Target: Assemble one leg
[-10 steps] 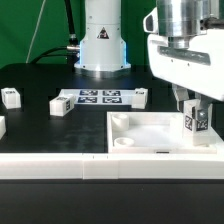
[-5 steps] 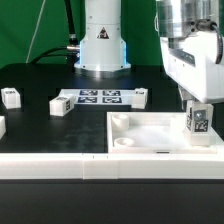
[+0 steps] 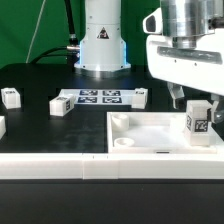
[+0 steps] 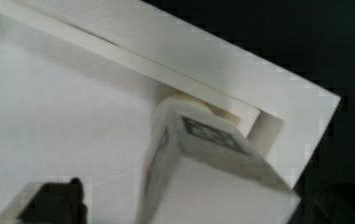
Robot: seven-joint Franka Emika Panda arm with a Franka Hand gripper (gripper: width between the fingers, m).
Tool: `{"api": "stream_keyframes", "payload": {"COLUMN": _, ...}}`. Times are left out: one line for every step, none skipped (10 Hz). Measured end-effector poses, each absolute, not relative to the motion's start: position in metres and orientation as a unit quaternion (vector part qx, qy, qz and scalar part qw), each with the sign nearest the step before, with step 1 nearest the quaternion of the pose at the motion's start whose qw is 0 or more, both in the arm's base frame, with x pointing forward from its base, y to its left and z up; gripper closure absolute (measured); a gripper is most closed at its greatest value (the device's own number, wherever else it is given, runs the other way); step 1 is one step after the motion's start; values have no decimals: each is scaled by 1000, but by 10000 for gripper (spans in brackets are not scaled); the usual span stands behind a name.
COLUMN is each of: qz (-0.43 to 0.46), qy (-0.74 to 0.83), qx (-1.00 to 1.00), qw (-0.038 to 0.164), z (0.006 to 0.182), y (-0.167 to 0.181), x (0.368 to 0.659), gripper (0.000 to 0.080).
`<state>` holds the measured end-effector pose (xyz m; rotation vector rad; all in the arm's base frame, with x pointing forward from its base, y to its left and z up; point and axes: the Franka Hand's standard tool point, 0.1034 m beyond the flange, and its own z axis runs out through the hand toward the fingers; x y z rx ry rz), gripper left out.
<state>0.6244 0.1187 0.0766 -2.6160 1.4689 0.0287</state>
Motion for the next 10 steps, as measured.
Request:
{"api": "stream_keyframes", "payload": {"qz": 7, "qy": 439, "qx": -896, "qw": 70, "z": 76, "y": 121, "x": 624, "gripper": 151}}
{"api": "stream_keyframes", "payload": {"qz": 3, "qy": 378, "qx": -923, "qw": 70, "z": 76, "y": 119, "x": 624, "gripper": 151}}
{"api": "stream_keyframes", "payload": {"qz": -1, "qy": 326, "qx": -943, "qw": 64, "z": 76, "y": 120, "x": 624, "gripper": 150}}
{"api": "stream_keyframes", "payload": {"qz": -6, "qy": 272, "qx": -961, "qw": 54, "z": 77, "y": 122, "x": 624, "gripper": 150}}
{"api": "stream_keyframes", "payload": {"qz": -10, "qy": 210, "qx": -977, "qw": 43, "z": 77, "y": 123, "x": 624, "gripper": 150}}
{"api": "stream_keyframes", "payload": {"qz": -12, "qy": 159, "qx": -986, "qw": 40, "z": 77, "y": 120, "x": 625, "gripper": 150}}
{"api": "stream_keyframes", "payload": {"qz": -14, "qy": 108, "qx": -993, "qw": 39, "z": 78, "y": 117, "x": 626, "gripper": 150}}
{"api": "stream_keyframes", "payload": {"qz": -16, "qy": 68, "qx": -997, "qw": 38, "z": 78, "y": 117, "x": 626, "gripper": 150}}
{"api": "stream_keyframes", "payload": {"qz": -18, "qy": 22, "qx": -999, "qw": 36, "z": 78, "y": 115, "x": 627, "gripper": 150}}
{"api": "stream_keyframes", "payload": {"qz": -20, "qy": -19, "qx": -999, "qw": 32, "z": 78, "y": 114, "x": 627, "gripper": 150}}
